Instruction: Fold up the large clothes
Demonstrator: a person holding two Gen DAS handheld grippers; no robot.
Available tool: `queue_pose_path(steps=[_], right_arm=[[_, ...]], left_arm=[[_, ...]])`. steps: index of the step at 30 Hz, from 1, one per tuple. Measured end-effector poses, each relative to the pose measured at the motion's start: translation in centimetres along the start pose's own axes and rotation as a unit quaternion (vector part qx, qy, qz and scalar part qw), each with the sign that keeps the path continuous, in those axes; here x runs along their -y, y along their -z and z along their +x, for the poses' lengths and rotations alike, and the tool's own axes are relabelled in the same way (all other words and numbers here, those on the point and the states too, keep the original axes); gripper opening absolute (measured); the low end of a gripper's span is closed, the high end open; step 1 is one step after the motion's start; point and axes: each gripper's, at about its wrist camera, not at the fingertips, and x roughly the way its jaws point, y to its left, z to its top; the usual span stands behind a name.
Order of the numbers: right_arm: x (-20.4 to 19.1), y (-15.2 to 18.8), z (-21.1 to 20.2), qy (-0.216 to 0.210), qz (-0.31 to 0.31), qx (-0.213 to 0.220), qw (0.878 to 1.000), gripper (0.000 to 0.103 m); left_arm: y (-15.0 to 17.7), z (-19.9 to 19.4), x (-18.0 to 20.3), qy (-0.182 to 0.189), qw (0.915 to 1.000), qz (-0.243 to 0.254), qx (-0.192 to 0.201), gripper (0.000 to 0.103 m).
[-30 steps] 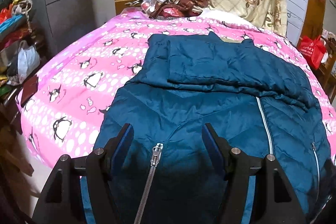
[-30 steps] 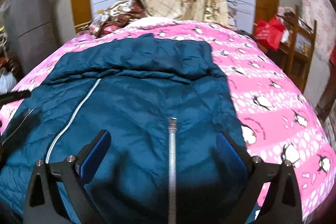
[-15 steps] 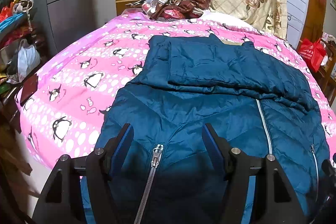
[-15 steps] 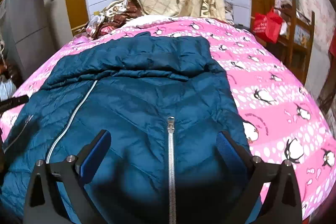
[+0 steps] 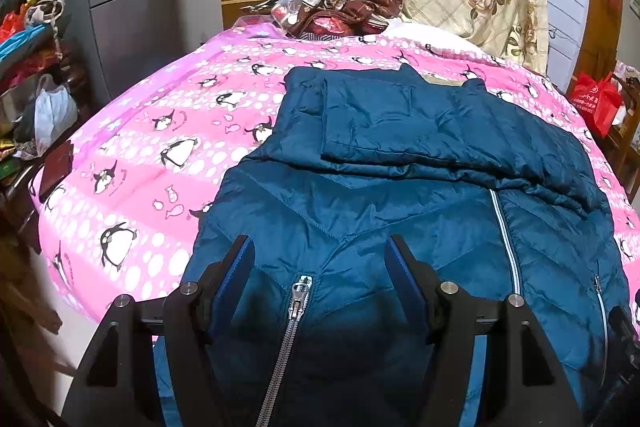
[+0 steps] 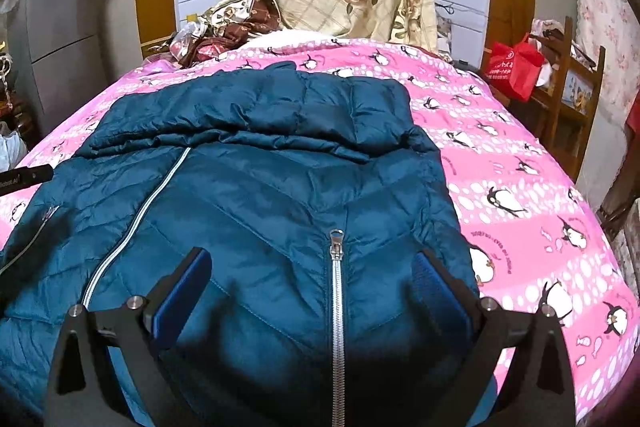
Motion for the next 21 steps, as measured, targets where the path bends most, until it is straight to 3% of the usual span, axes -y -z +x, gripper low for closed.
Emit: queue_pose_path(steps=[21], right_arm=[[0.51,0.15,-0.59,0.008,0.0,0.008,1.0,0.102]], left_arm=[[-0.03,-0.02,-0.11,-0.001,1.0,-0.001,0.001,0.05]])
